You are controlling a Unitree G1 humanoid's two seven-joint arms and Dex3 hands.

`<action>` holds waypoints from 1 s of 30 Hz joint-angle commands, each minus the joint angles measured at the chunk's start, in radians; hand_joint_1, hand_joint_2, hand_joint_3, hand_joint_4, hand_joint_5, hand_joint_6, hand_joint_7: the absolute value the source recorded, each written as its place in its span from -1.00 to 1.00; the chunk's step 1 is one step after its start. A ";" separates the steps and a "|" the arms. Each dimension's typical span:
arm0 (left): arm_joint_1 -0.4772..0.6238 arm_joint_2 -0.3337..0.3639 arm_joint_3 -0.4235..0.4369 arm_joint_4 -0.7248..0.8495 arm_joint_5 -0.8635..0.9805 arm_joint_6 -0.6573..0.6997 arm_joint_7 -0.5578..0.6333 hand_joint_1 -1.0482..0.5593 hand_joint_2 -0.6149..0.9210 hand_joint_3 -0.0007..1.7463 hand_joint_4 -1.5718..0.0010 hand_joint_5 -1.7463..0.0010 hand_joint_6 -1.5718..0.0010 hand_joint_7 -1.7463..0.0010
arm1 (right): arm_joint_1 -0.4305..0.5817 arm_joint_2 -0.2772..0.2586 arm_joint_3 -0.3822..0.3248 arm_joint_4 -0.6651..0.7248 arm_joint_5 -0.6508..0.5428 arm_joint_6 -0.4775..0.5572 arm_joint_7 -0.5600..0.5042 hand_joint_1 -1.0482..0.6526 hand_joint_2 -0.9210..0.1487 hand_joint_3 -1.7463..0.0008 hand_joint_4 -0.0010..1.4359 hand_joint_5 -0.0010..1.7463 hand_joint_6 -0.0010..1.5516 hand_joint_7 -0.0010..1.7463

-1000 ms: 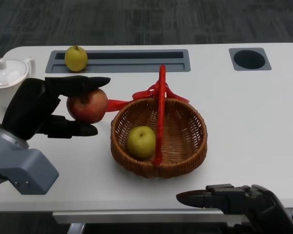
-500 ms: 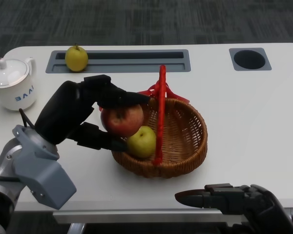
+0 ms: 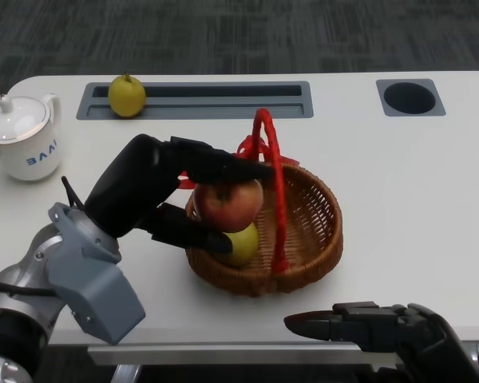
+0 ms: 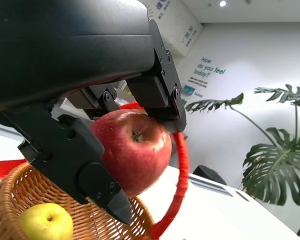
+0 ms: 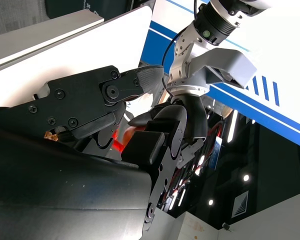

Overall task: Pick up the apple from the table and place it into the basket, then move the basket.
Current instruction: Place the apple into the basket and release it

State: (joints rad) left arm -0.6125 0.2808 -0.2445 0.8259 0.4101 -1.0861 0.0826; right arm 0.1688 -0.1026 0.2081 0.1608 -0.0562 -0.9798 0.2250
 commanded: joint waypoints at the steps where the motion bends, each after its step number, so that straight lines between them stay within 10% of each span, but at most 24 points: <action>1: -0.025 -0.004 -0.009 0.054 0.023 0.011 0.000 0.42 0.67 -0.99 -0.71 0.89 -0.57 1.00 | 0.007 -0.004 -0.004 -0.002 0.010 -0.006 -0.008 -0.34 -0.98 1.00 0.34 -1.00 0.14 -1.00; 14: -0.060 0.007 -0.033 0.137 0.119 0.043 0.053 0.02 0.55 -1.00 -0.14 1.00 -0.04 1.00 | 0.013 -0.013 -0.007 -0.011 0.013 -0.001 -0.004 -0.34 -0.98 1.00 0.33 -1.00 0.13 -1.00; 23: -0.079 0.069 -0.064 0.117 0.090 0.064 -0.131 -0.85 0.74 -0.97 0.91 1.00 0.89 1.00 | 0.004 -0.019 -0.005 -0.005 0.027 0.003 0.002 -0.34 -0.99 1.00 0.33 -1.00 0.14 -1.00; 30: -0.088 0.086 -0.050 0.119 0.020 0.054 -0.211 -0.98 0.79 -0.98 0.99 0.99 0.98 0.99 | -0.007 -0.024 -0.009 0.004 0.033 -0.001 0.005 -0.34 -0.98 1.00 0.34 -1.00 0.14 -1.00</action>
State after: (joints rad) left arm -0.6867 0.3418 -0.3042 0.9548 0.4508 -1.0267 -0.1084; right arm 0.1690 -0.1150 0.2078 0.1597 -0.0383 -0.9790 0.2302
